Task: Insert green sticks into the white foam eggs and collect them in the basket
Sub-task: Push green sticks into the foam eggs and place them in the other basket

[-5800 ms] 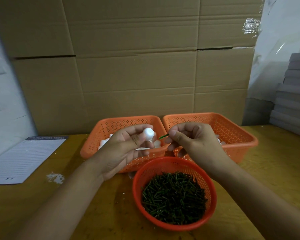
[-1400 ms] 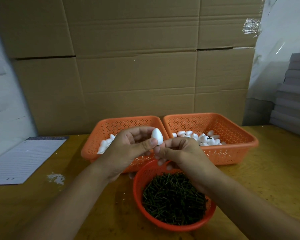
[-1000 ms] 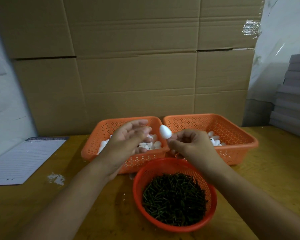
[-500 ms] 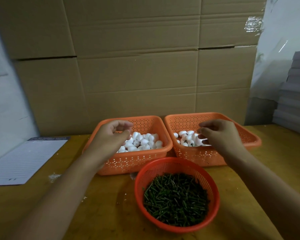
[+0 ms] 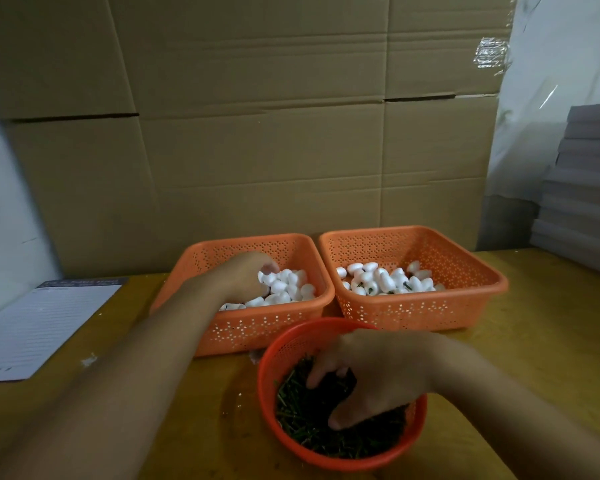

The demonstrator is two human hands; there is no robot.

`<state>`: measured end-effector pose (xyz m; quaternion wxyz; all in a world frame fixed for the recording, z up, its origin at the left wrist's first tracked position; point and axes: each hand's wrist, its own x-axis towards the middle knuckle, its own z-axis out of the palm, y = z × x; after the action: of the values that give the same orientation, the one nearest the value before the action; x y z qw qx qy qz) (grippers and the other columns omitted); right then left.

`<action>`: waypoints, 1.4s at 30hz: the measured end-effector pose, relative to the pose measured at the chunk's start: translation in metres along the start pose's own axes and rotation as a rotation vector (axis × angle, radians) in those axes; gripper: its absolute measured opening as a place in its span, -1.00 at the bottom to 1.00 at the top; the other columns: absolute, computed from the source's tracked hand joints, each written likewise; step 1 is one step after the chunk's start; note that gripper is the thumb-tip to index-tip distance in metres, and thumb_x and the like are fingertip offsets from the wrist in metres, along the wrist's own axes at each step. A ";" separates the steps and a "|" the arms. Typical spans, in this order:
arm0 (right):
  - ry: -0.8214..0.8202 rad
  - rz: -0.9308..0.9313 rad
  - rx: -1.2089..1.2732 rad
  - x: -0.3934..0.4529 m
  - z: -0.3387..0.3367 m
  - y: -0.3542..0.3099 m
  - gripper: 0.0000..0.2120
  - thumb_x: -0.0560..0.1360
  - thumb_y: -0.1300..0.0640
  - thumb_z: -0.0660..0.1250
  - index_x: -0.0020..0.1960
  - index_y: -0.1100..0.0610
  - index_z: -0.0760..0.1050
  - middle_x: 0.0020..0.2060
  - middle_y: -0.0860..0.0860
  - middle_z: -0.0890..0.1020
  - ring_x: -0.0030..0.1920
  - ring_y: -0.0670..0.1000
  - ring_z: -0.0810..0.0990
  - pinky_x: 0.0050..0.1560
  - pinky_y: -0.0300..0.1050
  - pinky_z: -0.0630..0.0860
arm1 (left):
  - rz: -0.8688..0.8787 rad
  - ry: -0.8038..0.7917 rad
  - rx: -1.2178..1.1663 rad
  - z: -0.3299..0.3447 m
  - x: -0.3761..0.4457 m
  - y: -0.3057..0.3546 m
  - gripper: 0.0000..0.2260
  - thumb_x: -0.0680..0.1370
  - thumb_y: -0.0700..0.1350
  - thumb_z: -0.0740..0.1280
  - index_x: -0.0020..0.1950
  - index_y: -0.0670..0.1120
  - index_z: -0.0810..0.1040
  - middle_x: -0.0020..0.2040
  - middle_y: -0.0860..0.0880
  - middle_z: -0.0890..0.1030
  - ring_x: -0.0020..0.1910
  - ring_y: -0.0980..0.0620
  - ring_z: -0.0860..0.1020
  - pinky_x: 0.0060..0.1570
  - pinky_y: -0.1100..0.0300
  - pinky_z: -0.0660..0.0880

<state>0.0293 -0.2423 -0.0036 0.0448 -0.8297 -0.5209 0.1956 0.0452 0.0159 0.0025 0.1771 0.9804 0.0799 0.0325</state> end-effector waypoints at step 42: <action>0.027 -0.014 0.037 0.005 0.006 0.006 -0.51 0.46 -0.12 0.47 0.35 -0.21 0.44 0.24 -0.14 0.50 0.20 -0.11 0.49 0.23 -0.01 0.51 | 0.265 -0.100 -1.388 0.008 -0.091 0.022 -0.71 0.43 -0.16 0.51 0.15 -0.02 0.68 0.20 -0.24 0.65 0.04 -0.08 0.68 -0.02 0.13 0.62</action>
<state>0.0337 -0.2413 -0.0121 0.0683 -0.8275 -0.5225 0.1937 -0.0407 -0.0221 0.0000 0.7591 0.6429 -0.0876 0.0522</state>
